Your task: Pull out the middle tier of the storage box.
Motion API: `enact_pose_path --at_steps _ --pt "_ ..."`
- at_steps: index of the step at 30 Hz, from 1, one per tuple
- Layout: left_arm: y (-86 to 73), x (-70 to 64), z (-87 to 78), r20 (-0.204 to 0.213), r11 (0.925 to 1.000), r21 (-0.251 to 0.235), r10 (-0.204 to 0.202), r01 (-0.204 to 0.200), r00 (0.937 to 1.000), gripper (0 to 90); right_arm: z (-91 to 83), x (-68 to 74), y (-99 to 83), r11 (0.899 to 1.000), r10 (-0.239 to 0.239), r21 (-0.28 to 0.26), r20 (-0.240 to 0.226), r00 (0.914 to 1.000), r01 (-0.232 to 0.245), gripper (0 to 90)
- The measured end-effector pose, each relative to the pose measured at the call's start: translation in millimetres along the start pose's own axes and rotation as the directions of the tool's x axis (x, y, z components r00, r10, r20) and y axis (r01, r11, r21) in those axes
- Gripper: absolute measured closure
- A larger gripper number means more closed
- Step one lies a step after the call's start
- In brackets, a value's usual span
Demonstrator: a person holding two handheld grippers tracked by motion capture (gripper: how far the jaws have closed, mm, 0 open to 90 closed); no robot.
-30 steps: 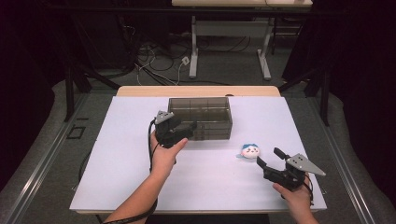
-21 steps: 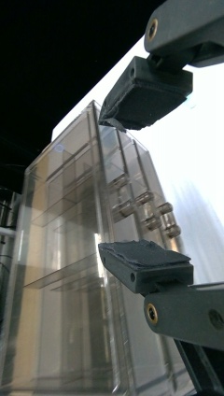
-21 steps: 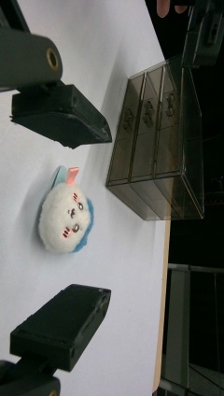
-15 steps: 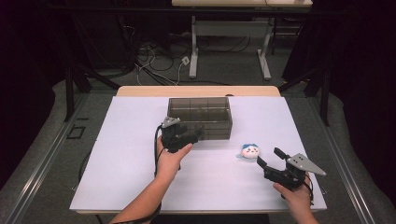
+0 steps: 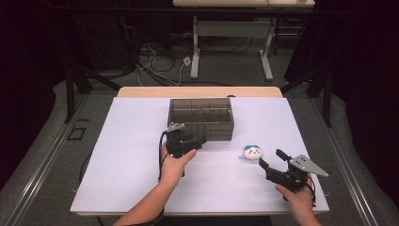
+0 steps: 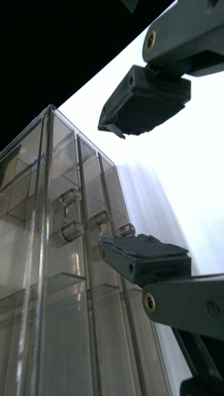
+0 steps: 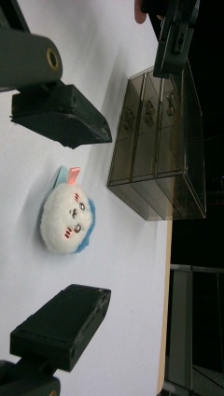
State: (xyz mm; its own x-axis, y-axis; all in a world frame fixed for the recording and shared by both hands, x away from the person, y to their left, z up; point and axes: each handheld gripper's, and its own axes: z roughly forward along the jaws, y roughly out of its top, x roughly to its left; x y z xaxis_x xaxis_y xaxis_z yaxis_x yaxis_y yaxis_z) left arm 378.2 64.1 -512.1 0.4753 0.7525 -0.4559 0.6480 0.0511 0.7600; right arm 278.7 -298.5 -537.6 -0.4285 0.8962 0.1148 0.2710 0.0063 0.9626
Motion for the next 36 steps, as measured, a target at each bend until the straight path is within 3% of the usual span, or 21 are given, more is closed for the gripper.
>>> enact_pose_path --at_steps 11,13,16,17,22,23,26,27,32,33,36 --pt "-4.0 3.1 7.6 0.030 0.9974 0.039 -0.062 0.061 0.9976 39.0 -0.3 -0.3 0.1 1.000 0.004 -0.001 -0.003 1.0000 -0.004 20.3" --pt "-4.3 3.9 9.0 0.034 0.9951 0.042 -0.091 0.090 0.9952 40.1 -0.3 -0.6 0.1 1.000 0.003 -0.001 -0.002 1.0000 -0.003 20.2" --pt "-4.4 7.2 11.1 0.048 0.9878 0.058 -0.148 0.145 0.9879 42.6 -0.3 -1.0 0.1 1.000 0.004 0.000 -0.005 1.0000 -0.004 20.2" --pt "-4.4 7.2 11.1 0.048 0.9878 0.058 -0.148 0.145 0.9879 43.1 -0.3 -1.0 0.1 1.000 0.004 0.000 -0.005 1.0000 -0.004 20.2" --pt "-4.2 10.4 14.8 0.065 0.9736 0.062 -0.224 0.220 0.9725 43.7 -0.2 -1.6 0.1 1.000 0.007 0.002 -0.007 1.0000 -0.007 20.2" --pt "-4.2 10.4 14.8 0.065 0.9736 0.062 -0.224 0.220 0.9725 43.9 -0.2 -1.6 0.1 1.000 0.007 0.002 -0.007 1.0000 -0.007 20.2" --pt "-4.5 11.0 18.1 0.071 0.9617 0.065 -0.271 0.267 0.9600 44.5 -0.3 -1.5 0.1 1.000 0.006 0.000 -0.005 1.0000 -0.006 20.2" --pt "-4.5 11.0 18.1 0.071 0.9617 0.065 -0.271 0.267 0.9600 44.5 -0.3 -1.5 0.1 1.000 0.006 0.000 -0.005 1.0000 -0.006 20.2" --pt "-5.9 11.3 23.8 0.082 0.9511 0.073 -0.306 0.300 0.9486 44.5 0.0 -1.7 0.2 1.000 0.009 -0.005 -0.004 1.0000 -0.009 20.2" --pt "-6.3 10.8 26.5 0.088 0.9437 0.074 -0.328 0.323 0.9405 44.5 0.0 -1.7 0.1 1.000 0.011 -0.005 -0.004 0.9999 -0.011 20.2" --pt "-6.5 11.0 28.7 0.089 0.9409 0.074 -0.336 0.330 0.9376 44.5 -0.4 -2.1 0.3 1.000 0.010 -0.006 -0.006 0.9999 -0.010 20.2"
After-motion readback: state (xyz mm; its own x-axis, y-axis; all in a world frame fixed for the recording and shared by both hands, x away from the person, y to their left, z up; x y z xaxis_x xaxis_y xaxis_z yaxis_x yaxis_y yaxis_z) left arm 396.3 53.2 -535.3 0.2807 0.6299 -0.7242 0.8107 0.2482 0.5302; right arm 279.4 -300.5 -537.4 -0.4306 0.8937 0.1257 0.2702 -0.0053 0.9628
